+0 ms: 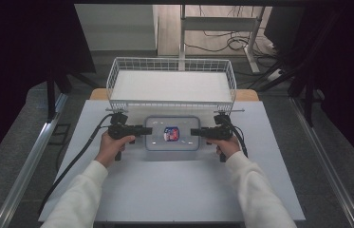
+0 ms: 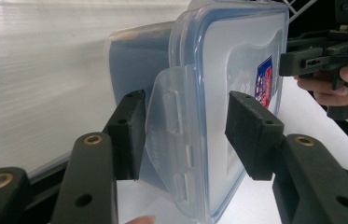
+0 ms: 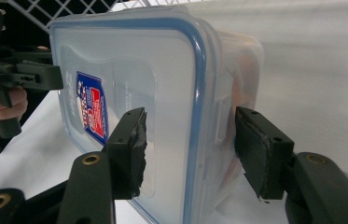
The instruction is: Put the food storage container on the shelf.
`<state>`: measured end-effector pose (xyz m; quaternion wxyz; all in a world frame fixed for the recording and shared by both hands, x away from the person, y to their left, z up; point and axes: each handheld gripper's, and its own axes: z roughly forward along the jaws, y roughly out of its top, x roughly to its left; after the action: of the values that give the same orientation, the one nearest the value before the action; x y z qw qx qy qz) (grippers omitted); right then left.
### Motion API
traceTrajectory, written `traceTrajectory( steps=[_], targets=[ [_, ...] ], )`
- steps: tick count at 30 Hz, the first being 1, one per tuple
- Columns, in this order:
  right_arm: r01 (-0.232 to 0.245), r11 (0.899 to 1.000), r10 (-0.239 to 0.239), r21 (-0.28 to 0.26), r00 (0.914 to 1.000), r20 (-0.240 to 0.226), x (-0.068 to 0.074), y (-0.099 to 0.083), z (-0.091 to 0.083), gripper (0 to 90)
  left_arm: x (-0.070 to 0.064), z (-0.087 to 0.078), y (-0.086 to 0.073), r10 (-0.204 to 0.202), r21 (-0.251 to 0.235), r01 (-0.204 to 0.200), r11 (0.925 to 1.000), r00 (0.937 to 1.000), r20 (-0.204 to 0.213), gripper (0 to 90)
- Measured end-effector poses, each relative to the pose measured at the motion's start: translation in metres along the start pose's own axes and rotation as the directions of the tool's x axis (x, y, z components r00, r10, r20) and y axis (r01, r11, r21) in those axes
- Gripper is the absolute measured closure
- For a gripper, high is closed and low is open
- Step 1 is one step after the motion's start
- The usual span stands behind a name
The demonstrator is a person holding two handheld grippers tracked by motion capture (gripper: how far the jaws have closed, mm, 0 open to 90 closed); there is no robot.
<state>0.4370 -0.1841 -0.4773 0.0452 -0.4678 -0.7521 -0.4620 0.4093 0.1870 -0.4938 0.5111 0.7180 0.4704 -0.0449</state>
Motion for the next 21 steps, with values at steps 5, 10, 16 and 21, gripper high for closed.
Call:
traceTrajectory(
  steps=[5,10,16,21],
  targets=[
    [-0.025,1.000,0.026,-0.012,0.9996,0.008,-0.001,0.000,0.001,44.0,0.001,0.001,0.001,-0.028,-0.004,0.028,0.9996,0.9996,0.002,48.4],
    [-0.046,0.998,0.047,-0.034,0.9982,0.038,0.001,0.000,0.005,42.0,0.004,0.004,0.001,-0.064,-0.017,0.063,0.9978,0.9979,-0.012,47.7],
    [-0.090,0.993,0.095,-0.078,0.9934,0.064,0.002,-0.002,0.011,40.3,0.007,0.008,0.002,-0.099,-0.042,0.097,0.9944,0.9942,-0.043,47.5],
    [-0.105,0.989,0.112,-0.105,0.9913,0.069,0.000,-0.003,0.014,39.3,0.011,0.010,0.002,-0.118,-0.064,0.114,0.9914,0.9912,-0.061,47.1]
  ],
)
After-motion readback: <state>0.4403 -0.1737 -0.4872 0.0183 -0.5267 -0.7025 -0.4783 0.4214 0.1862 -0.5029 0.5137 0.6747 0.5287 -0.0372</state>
